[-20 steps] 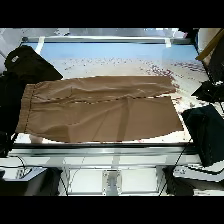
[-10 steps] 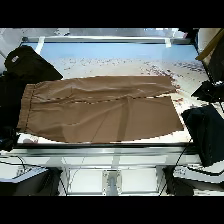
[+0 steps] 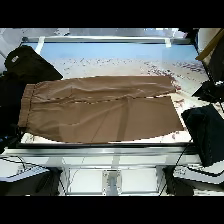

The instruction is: Fold the clothes and pants, and hang the long-sleeved shirts on hangers.

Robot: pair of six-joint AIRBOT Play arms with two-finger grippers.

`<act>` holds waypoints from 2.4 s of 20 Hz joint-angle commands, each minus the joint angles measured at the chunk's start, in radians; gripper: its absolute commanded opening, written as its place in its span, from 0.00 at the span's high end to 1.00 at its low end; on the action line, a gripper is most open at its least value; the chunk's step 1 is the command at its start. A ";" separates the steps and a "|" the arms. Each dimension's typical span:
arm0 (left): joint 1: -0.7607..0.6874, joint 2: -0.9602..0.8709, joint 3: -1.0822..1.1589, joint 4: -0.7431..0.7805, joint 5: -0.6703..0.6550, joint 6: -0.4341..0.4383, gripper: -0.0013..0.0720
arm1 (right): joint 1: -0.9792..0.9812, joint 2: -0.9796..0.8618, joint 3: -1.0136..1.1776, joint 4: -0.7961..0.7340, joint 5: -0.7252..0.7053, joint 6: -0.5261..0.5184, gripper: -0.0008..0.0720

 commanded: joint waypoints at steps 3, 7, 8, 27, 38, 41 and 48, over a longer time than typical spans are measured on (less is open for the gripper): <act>-0.029 -0.015 0.061 0.000 -0.061 0.000 0.95 | 0.001 0.024 -0.001 -0.048 0.028 -0.046 0.46; -0.029 0.015 0.135 0.003 -0.159 0.000 0.95 | -0.053 0.149 -0.143 -0.099 -0.016 -0.067 0.46; -0.029 0.029 0.140 0.003 -0.165 0.000 0.95 | -0.085 0.185 -0.233 -0.093 -0.040 -0.065 0.46; -0.030 0.120 0.140 0.016 -0.183 0.000 0.95 | -0.223 0.135 -0.915 0.124 -0.424 0.047 0.49; -0.030 0.120 0.140 0.016 -0.185 0.000 0.95 | -0.222 0.090 -0.915 0.191 -0.572 0.042 0.75; -0.029 0.121 0.141 0.016 -0.186 0.000 0.95 | -0.223 0.089 -0.912 0.192 -0.565 0.018 0.97; -0.029 0.215 0.349 0.441 -0.360 -0.127 0.95 | -0.224 0.317 -0.801 0.035 -0.295 -0.053 0.97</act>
